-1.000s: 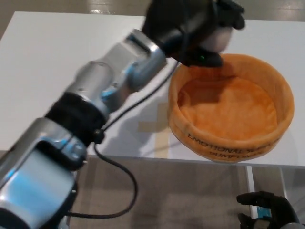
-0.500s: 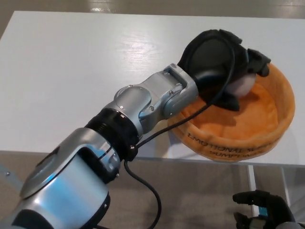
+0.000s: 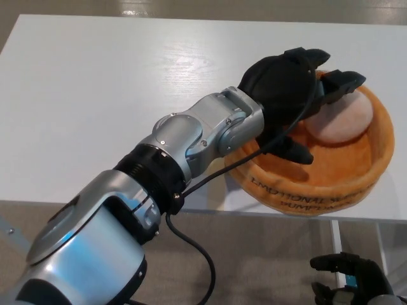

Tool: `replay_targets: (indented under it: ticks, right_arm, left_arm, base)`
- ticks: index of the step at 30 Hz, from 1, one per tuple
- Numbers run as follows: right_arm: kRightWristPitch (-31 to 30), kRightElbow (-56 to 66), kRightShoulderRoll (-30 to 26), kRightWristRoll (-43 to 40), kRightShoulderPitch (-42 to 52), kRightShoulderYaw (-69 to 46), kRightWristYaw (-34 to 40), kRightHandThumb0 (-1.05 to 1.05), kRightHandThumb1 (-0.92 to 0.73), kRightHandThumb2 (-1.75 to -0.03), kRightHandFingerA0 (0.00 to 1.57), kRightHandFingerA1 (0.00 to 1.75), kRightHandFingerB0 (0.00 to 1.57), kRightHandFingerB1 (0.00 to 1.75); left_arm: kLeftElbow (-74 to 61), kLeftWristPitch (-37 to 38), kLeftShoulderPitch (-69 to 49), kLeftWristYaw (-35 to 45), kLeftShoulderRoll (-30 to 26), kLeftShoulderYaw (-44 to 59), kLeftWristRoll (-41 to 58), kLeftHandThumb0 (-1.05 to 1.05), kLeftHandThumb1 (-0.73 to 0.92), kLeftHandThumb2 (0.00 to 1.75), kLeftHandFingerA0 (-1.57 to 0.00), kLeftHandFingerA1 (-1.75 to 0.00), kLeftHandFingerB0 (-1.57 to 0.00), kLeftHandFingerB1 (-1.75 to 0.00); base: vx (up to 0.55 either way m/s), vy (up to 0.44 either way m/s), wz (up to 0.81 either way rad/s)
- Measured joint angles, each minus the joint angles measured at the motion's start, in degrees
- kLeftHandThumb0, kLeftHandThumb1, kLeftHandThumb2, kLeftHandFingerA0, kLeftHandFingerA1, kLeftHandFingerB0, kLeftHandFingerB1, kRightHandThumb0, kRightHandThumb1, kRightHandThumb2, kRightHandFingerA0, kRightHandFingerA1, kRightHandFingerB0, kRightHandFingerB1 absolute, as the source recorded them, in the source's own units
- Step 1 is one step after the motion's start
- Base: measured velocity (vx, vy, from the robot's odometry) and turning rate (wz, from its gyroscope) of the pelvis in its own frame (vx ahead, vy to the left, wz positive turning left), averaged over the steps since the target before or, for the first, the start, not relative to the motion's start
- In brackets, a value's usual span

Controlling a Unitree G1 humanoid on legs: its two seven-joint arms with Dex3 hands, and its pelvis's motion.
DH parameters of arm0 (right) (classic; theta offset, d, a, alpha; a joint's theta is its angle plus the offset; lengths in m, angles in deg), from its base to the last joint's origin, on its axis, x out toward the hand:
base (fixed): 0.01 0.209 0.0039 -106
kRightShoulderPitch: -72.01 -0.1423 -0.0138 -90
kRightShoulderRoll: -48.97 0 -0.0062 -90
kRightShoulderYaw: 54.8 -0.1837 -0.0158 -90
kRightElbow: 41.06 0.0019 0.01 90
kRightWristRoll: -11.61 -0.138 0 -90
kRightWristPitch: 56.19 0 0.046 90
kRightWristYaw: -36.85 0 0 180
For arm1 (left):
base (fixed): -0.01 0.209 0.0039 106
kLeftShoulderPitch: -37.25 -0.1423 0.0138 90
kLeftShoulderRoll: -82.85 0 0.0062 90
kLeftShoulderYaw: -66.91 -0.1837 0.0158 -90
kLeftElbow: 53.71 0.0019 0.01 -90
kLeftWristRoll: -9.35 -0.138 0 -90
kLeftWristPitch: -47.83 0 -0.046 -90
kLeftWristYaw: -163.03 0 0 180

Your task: Use the left hand to pick up the pink round toy on the left and place it inside the orange plate on the desk.

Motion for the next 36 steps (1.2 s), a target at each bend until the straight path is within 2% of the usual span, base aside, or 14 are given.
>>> replay_targets:
  ticks: [12, 13, 15, 16, 17, 18, 19, 20, 22, 23, 27, 28, 34, 36]
  right_arm:
    - [0.0, -0.01, 0.03, -0.03, -0.21, -0.04, 0.0, -0.21, -0.45, -0.83, 0.72, 0.89, 0.6, 0.78]
    - [0.0, 0.0, 0.04, -0.03, -0.24, -0.06, 0.0, -0.23, -0.45, -0.84, 0.72, 0.88, 0.59, 0.77]
    - [-0.01, 0.01, 0.05, -0.03, -0.25, -0.07, 0.0, -0.22, -0.45, -0.84, 0.7, 0.87, 0.59, 0.77]
    - [-0.01, 0.01, 0.05, -0.02, -0.26, -0.05, 0.0, -0.21, -0.45, -0.84, 0.71, 0.88, 0.58, 0.76]
    - [-0.01, 0.01, 0.05, -0.02, -0.26, -0.05, 0.0, -0.21, -0.45, -0.84, 0.71, 0.88, 0.58, 0.76]
    - [-0.01, 0.02, 0.04, 0.0, -0.33, 0.01, 0.0, -0.21, -0.45, -0.83, 0.73, 0.89, 0.59, 0.77]
    - [-0.01, 0.02, 0.04, 0.0, -0.35, 0.02, 0.0, -0.21, -0.45, -0.83, 0.73, 0.89, 0.59, 0.77]
    - [-0.01, 0.02, 0.03, 0.0, -0.37, 0.01, 0.0, -0.21, -0.44, -0.83, 0.73, 0.89, 0.6, 0.77]
    - [-0.01, 0.03, 0.03, 0.01, -0.48, 0.04, 0.0, -0.2, -0.45, -0.83, 0.7, 0.87, 0.59, 0.77]
    - [-0.01, 0.04, -0.01, 0.01, -0.53, 0.04, 0.0, -0.2, -0.45, -0.83, 0.7, 0.87, 0.59, 0.77]
    - [-0.01, 0.07, -0.04, 0.02, -0.62, 0.07, 0.0, -0.2, -0.45, -0.83, 0.72, 0.88, 0.59, 0.77]
    - [-0.01, 0.07, -0.04, 0.03, -0.63, 0.08, 0.0, -0.2, -0.45, -0.84, 0.7, 0.87, 0.59, 0.77]
    - [0.0, 0.09, -0.06, 0.06, -0.72, 0.08, -0.01, -0.22, -0.44, -0.83, 0.73, 0.9, 0.62, 0.79]
    - [0.0, 0.1, -0.08, 0.07, -0.74, 0.08, -0.01, -0.22, -0.45, -0.83, 0.74, 0.91, 0.62, 0.79]
  left_arm:
    - [-12.3, -1.78, -0.18, 11.26, -2.91, 4.51, 3.04, -1.01, 0.65, 1.08, 0.0, 0.0, 0.0, -0.08]
    - [-14.77, -1.78, -0.48, 12.14, -3.68, 5.72, 3.8, -1.01, 0.72, 0.64, 0.0, -0.01, 0.0, -0.22]
    - [-19.88, -1.73, -1.18, 13.75, -5.33, 8.25, 5.53, -0.96, 0.69, 0.63, 0.0, -0.05, 0.0, -0.25]
    - [-21.39, -1.71, -1.41, 14.12, -5.73, 9.06, 6.16, -0.94, 0.52, 0.79, 0.0, 0.0, -0.02, -0.2]
    - [-21.39, -1.71, -1.41, 14.12, -5.73, 9.06, 6.16, -0.94, 0.52, 0.79, 0.0, 0.0, -0.02, -0.2]
    - [-26.46, -1.56, -2.45, 15.15, -7.18, 11.97, 8.44, -0.74, 0.44, 0.88, 0.0, -0.14, -0.01, -0.24]
    - [-27.95, -1.55, -2.86, 15.48, -7.53, 12.79, 9.08, -0.74, 0.44, 0.88, 0.0, -0.14, -0.01, -0.24]
    - [-29.99, -1.56, -3.39, 15.9, -8.04, 13.91, 10.06, -0.63, 0.39, 0.77, -0.02, -0.18, -0.06, -0.3]
    - [-33.25, -1.58, -4.43, 16.5, -9.05, 15.76, 11.64, -0.6, 0.39, 0.72, -0.06, -0.21, -0.11, -0.32]
    - [-35.31, -1.63, -5.29, 16.96, -9.7, 17.01, 12.76, -0.28, 0.25, 0.82, -0.01, -0.5, 0.0, -0.46]
    - [-40.89, -1.72, -8.14, 18.2, -11.62, 20.24, 15.85, -0.25, 0.28, 0.83, -0.02, -0.5, 0.0, -0.46]
    - [-42.95, -1.7, -9.5, 18.66, -12.45, 21.51, 17.16, -0.42, 0.36, 0.58, -0.09, -0.35, -0.2, -0.34]
    - [-50.08, -1.76, -15.14, 20.52, -15.99, 26.17, 22.23, -0.4, 0.38, 0.61, -0.16, -0.41, -0.28, -0.37]
    - [-52.26, -1.81, -17.22, 21.17, -17.16, 27.74, 23.86, -0.34, 0.48, 0.55, -0.15, -0.34, -0.32, -0.32]
  base:
    - [0.0, 0.0, 0.0]
    - [0.0, 0.0, 0.0]
    - [0.0, 0.0, 0.0]
    - [0.0, 0.0, 0.0]
    - [0.0, 0.0, 0.0]
    - [0.0, 0.0, 0.0]
    - [0.0, 0.0, 0.0]
    - [0.0, 0.0, 0.0]
    - [0.0, 0.0, 0.0]
    - [0.0, 0.0, 0.0]
    - [0.0, 0.0, 0.0]
    - [0.0, 0.0, 0.0]
    - [0.0, 0.0, 0.0]
    - [0.0, 0.0, 0.0]
